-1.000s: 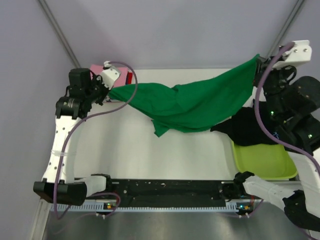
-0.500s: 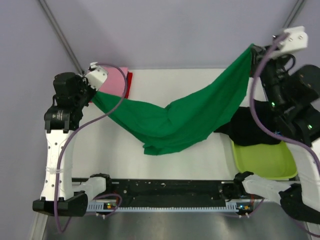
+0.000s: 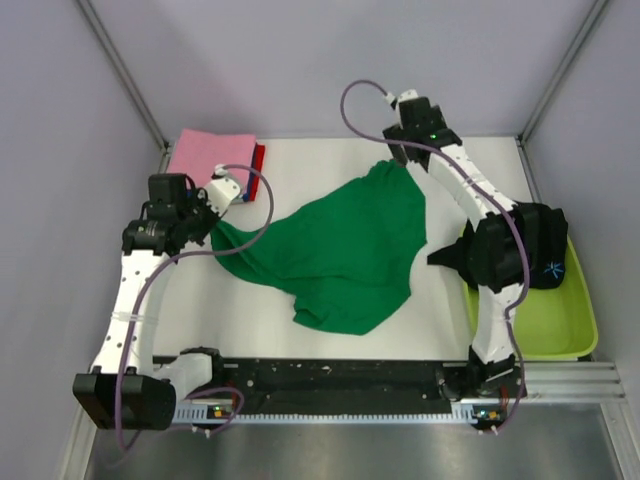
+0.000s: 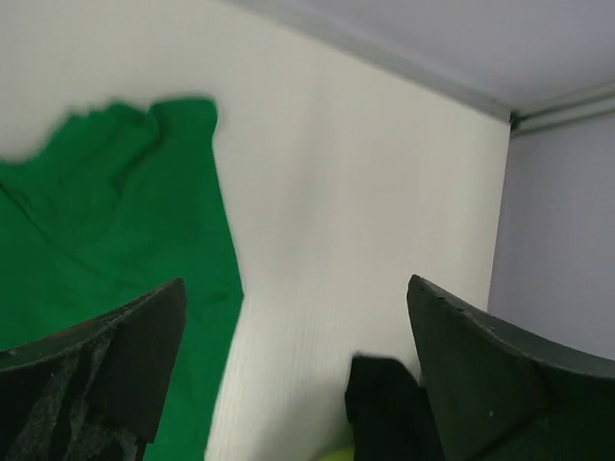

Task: Fold and stack the t-shirts
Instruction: Flatten out the tshirt

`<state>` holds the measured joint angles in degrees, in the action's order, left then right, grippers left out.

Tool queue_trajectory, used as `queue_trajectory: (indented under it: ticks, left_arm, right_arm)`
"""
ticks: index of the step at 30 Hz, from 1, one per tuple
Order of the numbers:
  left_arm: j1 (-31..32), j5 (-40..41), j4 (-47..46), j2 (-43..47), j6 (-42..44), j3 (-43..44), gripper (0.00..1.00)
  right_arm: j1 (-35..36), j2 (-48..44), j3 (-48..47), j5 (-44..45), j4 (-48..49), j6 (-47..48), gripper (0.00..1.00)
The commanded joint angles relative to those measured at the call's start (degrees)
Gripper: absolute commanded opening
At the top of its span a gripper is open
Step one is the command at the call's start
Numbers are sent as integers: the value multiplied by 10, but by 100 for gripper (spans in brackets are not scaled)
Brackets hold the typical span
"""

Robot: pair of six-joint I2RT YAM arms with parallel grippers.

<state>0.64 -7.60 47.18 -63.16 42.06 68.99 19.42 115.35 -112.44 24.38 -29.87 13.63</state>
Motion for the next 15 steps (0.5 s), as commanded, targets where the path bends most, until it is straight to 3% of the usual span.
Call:
queue_trajectory:
  ticks: [1, 7, 11, 13, 15]
  left_arm:
    - [-2, -43, -36, -1, -15, -29, 0]
    - [-2, -55, -52, -7, -39, -45, 0]
    - [-2, -44, -57, -4, -44, -55, 0]
    - [-2, -37, -60, -1, -44, -61, 0]
    - [-3, -30, -61, 2, -46, -65, 0]
  right_arm:
    - [52, -120, 80, 48, -34, -4, 98]
    - [214, -306, 362, -73, 7, -5, 97]
    - [342, -388, 481, -278, 36, 6, 79]
    - [373, -389, 513, -382, 44, -6, 70]
    - [381, -371, 532, -475, 32, 8, 67]
